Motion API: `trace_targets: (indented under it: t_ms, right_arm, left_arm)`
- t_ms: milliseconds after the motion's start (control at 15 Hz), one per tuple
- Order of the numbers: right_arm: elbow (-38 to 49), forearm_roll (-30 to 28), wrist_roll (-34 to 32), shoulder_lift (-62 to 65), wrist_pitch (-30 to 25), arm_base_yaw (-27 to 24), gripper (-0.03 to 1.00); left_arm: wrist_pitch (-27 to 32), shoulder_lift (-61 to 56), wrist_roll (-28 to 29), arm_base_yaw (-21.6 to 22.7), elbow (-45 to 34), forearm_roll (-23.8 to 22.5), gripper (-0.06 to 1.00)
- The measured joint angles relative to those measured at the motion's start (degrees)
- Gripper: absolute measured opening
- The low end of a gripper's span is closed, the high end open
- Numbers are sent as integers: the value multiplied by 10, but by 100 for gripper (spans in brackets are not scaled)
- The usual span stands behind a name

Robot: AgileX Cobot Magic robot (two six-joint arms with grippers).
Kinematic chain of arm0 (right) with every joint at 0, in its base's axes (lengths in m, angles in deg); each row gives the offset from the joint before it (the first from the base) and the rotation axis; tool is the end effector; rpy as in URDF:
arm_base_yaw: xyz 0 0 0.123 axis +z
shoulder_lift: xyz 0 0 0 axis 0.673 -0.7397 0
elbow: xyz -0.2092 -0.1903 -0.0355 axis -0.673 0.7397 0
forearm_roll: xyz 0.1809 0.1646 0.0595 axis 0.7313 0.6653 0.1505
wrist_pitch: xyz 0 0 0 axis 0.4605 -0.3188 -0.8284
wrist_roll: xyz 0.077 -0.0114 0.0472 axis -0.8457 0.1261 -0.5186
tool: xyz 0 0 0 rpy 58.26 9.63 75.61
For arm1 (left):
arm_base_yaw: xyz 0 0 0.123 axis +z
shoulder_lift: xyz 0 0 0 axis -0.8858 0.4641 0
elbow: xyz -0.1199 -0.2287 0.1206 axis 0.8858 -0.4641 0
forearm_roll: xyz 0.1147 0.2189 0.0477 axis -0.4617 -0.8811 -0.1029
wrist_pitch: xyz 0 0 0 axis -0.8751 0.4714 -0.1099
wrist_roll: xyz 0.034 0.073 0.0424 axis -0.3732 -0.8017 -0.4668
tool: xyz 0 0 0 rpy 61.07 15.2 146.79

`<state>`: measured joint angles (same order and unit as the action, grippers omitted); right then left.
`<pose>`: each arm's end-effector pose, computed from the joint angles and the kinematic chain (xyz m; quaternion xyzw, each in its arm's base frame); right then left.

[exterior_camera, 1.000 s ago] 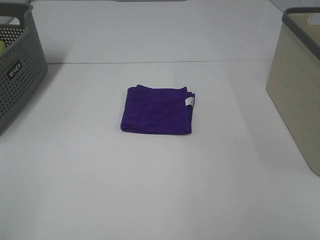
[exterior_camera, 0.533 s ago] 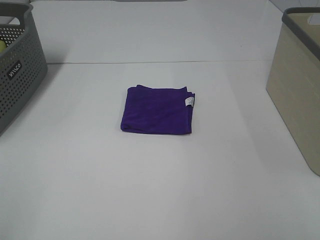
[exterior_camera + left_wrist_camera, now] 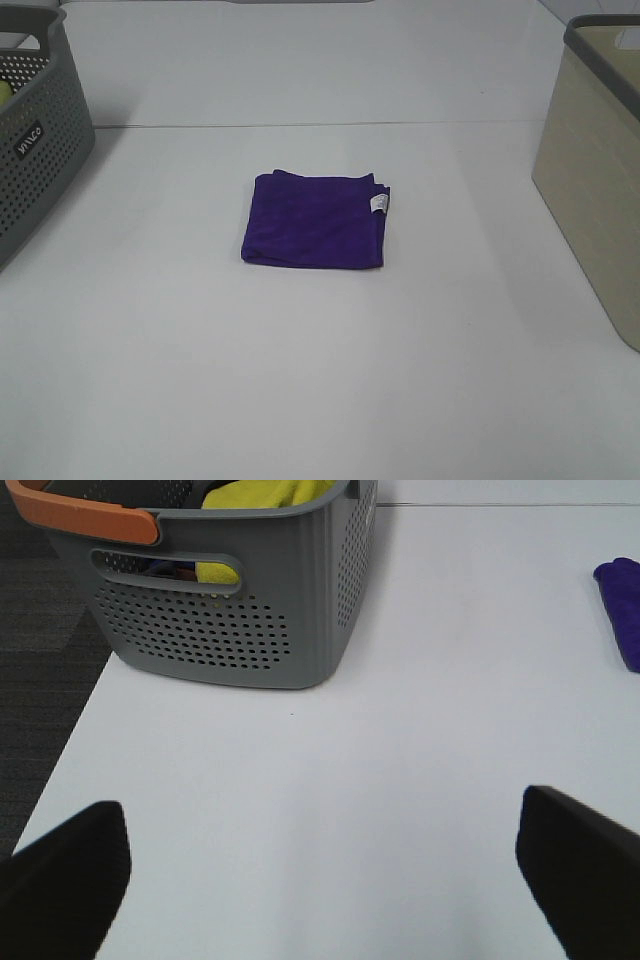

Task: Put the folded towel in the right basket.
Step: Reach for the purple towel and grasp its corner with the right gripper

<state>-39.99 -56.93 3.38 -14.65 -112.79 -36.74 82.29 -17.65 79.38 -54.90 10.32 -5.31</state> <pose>-0.0056 -0.0005 0.2778 -0.0437 0.8495 0.0239 0.5252 -0.0050 -0.0020 0.2772 -0.0510 0.8481 0.0276 0.5267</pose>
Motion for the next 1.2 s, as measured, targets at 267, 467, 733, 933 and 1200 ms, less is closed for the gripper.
trace_targets:
  t_ms: [267, 467, 733, 933, 1200]
  right_arm:
    - [0, 0, 0, 0, 0, 0, 98]
    - [0, 0, 1, 0, 0, 0, 98]
    - [0, 0, 1, 0, 0, 0, 98]
    - [0, 0, 1, 0, 0, 0, 98]
    - [0, 0, 1, 0, 0, 0, 98]
  left_arm:
    - [0, 0, 0, 0, 0, 0, 99]
    - [0, 0, 0, 0, 0, 0, 99]
    - [0, 0, 0, 0, 0, 0, 99]
    - [0, 0, 0, 0, 0, 0, 99]
    - [0, 0, 0, 0, 0, 0, 99]
